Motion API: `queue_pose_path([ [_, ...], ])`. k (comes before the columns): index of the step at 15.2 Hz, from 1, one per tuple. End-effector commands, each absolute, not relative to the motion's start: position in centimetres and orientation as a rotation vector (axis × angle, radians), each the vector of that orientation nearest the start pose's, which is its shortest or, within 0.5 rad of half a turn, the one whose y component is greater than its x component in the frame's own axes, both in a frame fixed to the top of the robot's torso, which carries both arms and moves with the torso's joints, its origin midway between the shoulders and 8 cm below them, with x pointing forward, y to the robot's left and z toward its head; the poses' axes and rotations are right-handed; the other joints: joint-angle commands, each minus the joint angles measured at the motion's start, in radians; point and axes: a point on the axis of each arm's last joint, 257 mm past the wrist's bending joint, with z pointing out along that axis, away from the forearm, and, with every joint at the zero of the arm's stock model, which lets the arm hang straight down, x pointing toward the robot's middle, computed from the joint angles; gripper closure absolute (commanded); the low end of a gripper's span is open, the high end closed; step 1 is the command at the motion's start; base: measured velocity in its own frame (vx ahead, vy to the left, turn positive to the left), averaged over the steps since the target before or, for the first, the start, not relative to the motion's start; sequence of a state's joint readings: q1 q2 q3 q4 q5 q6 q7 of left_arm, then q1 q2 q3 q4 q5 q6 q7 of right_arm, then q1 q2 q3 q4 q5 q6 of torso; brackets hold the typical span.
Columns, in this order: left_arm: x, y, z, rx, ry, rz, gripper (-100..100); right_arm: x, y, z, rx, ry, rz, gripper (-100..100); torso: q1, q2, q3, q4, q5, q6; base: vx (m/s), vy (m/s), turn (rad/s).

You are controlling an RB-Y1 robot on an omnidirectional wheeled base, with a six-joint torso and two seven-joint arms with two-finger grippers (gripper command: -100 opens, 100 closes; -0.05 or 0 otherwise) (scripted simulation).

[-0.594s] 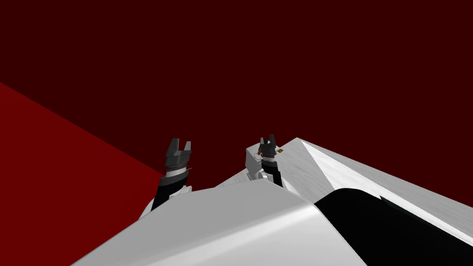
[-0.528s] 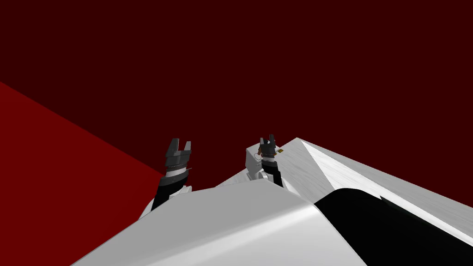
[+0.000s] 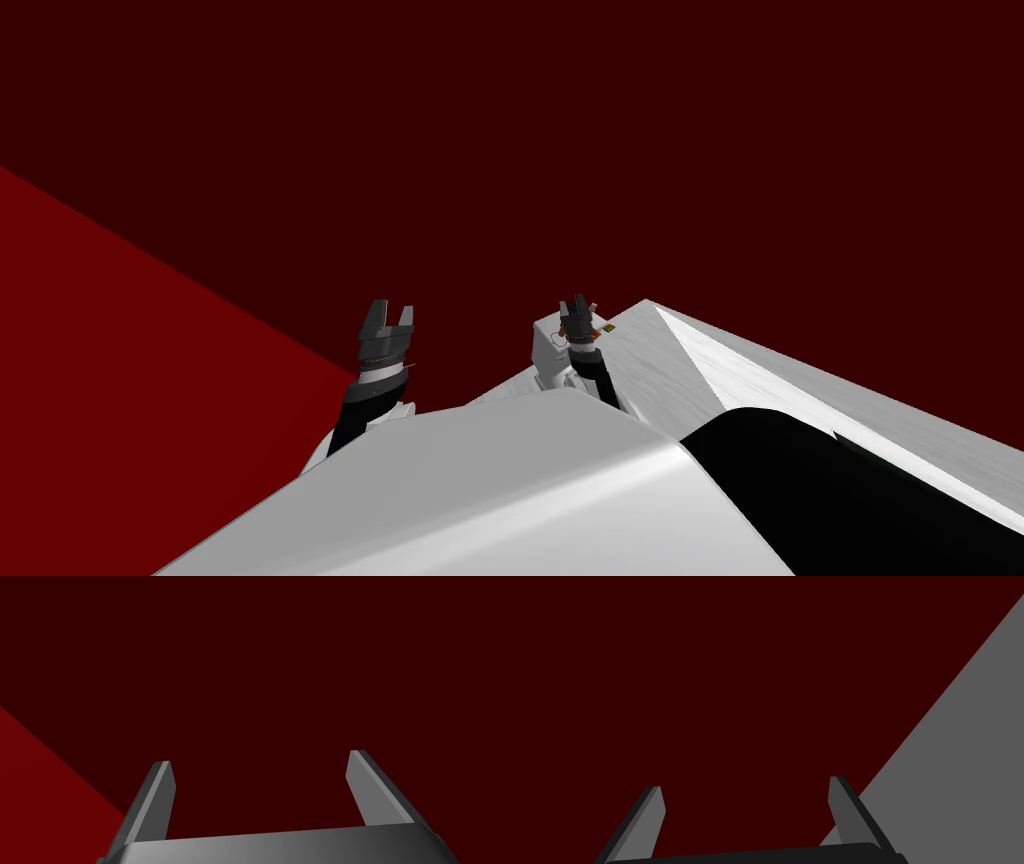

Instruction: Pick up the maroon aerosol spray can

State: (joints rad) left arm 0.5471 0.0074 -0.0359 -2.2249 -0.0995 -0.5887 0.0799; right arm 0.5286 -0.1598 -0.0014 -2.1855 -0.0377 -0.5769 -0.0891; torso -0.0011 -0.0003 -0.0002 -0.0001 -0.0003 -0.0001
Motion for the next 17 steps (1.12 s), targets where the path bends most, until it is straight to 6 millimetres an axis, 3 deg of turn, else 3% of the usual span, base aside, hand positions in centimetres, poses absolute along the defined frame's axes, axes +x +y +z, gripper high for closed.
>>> queue_pose_path([
  [1, 33.9, 25.8, 0.0, -0.631, 0.671, -1.339, 0, 34.7, -27.3, -2.1, 0.612, 0.795, 1.385, -100, 0.000, 0.000, 0.000, 0.000, 0.000, 0.000, 0.006, -0.009, 0.039],
  [13, 33.9, 25.8, 0.0, -0.631, 0.671, -1.339, 0, 34.9, -26.0, -5.6, 0.459, 1.070, 1.354, -100, 0.000, 0.000, 0.000, 0.000, 0.000, 0.000, 0.004, -0.009, 0.031],
  [17, 33.9, 25.8, 0.0, -0.631, 0.671, -1.339, 0, 34.8, -25.9, -7.8, 0.396, 1.198, 1.331, -100, 0.000, 0.000, 0.000, 0.000, 0.000, 0.000, 0.005, -0.011, 0.031],
])
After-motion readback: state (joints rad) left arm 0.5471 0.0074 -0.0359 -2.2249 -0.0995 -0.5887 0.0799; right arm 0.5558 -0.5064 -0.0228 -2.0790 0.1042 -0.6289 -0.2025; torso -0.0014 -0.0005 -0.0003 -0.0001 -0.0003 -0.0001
